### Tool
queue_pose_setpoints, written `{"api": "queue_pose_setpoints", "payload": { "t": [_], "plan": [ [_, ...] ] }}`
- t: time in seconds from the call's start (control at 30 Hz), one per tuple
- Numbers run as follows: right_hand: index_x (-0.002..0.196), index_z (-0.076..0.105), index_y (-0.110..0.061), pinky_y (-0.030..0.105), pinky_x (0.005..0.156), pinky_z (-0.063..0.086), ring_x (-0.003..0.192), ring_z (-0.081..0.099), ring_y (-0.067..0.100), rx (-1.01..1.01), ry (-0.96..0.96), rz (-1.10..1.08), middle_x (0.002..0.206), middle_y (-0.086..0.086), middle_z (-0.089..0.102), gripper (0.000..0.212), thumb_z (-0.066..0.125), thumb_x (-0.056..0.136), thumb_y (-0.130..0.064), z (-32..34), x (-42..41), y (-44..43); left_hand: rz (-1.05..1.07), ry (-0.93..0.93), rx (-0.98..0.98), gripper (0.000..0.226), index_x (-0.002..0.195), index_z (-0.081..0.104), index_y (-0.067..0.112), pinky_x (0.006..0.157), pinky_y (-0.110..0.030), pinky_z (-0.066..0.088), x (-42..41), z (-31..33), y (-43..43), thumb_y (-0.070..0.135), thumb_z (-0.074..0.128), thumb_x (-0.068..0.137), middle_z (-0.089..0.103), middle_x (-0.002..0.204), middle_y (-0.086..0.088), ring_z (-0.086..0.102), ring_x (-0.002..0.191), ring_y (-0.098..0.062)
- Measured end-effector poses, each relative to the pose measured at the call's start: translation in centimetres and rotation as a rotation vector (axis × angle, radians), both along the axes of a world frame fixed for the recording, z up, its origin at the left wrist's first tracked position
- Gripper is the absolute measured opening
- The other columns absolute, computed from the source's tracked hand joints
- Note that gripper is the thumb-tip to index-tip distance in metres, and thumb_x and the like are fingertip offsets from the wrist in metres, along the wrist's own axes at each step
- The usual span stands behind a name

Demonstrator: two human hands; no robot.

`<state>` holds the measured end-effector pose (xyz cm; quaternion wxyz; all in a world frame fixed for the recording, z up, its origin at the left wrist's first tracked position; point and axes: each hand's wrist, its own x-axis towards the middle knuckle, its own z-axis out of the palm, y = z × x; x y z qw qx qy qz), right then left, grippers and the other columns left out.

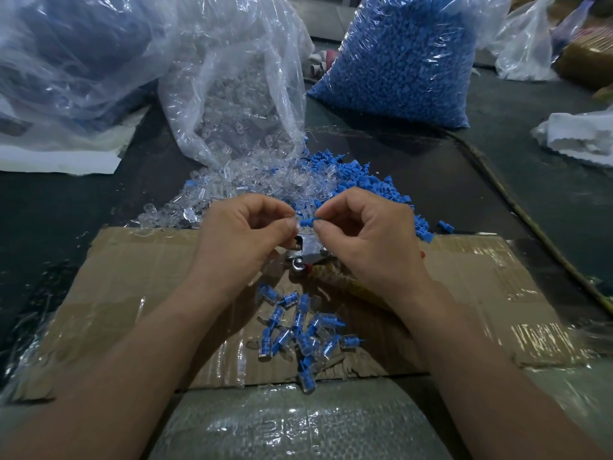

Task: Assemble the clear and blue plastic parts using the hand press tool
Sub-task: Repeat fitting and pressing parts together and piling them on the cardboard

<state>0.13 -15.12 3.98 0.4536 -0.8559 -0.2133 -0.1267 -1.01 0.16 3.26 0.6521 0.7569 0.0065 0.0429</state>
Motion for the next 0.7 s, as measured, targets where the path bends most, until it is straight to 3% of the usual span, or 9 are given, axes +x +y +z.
{"api": "queue_pose_setpoints", "payload": {
  "t": [0.4, 0.7],
  "plan": [
    [0.081, 0.065, -0.014, 0.007, 0.059, 0.045, 0.065, 0.058, -0.006, -0.039, 0.014, 0.044, 0.068, -0.018, 0.056, 0.008, 0.071, 0.077, -0.012, -0.2, 0.19, -0.09, -0.044, -0.037, 0.027, 0.017, 0.077, 0.065, 0.022, 0.06, -0.023, 0.057, -0.06, -0.3, -0.01, 0.005, 0.068, 0.076, 0.071, 0.072, -0.001, 0.069, 0.065, -0.014],
    [0.081, 0.06, -0.019, 0.003, 0.058, 0.043, 0.064, 0.058, -0.012, 0.011, 0.061, 0.121, 0.067, -0.021, 0.056, 0.014, 0.072, 0.075, -0.013, -0.26, 0.11, -0.14, -0.056, -0.091, 0.074, 0.019, 0.078, 0.065, 0.022, 0.058, -0.015, 0.054, -0.07, -0.37, -0.24, 0.003, 0.069, 0.077, 0.07, 0.071, 0.002, 0.068, 0.063, -0.009]
  ]
}}
